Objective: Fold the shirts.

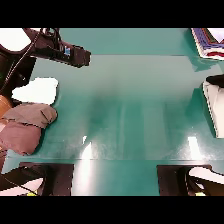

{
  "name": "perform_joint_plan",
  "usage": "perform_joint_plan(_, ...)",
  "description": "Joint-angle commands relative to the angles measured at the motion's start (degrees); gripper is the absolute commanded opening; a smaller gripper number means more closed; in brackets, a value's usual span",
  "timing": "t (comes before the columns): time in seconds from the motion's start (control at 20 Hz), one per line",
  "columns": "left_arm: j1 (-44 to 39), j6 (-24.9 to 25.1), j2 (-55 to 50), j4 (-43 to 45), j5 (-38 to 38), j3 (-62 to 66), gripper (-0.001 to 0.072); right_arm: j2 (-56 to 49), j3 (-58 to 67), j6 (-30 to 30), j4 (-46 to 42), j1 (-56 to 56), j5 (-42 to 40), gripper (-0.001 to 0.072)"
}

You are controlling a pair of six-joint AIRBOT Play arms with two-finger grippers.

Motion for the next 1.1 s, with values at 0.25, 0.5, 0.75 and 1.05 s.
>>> perform_joint_plan(0.25,-0.02,1.92,-0.02,0.04,-0.46,0.02,0.0026,9.01,-17.97,6.47,-26.60,-0.26,5.16,0.0019)
perform_joint_plan(0.5,-0.02,2.32,-0.02,0.02,-0.50,0.02,0.0026,10.47,-22.82,8.20,-37.13,-0.28,7.15,0.0509)
perform_joint_plan(0.75,-0.02,2.47,-0.02,-0.02,-0.92,0.02,0.0026,10.58,-18.05,8.20,-32.63,1.90,7.63,0.0662)
perform_joint_plan(1.05,-0.02,2.29,-0.02,-0.04,-0.83,0.02,0.0026,10.56,-12.31,8.17,-10.08,19.21,7.98,0.0645)
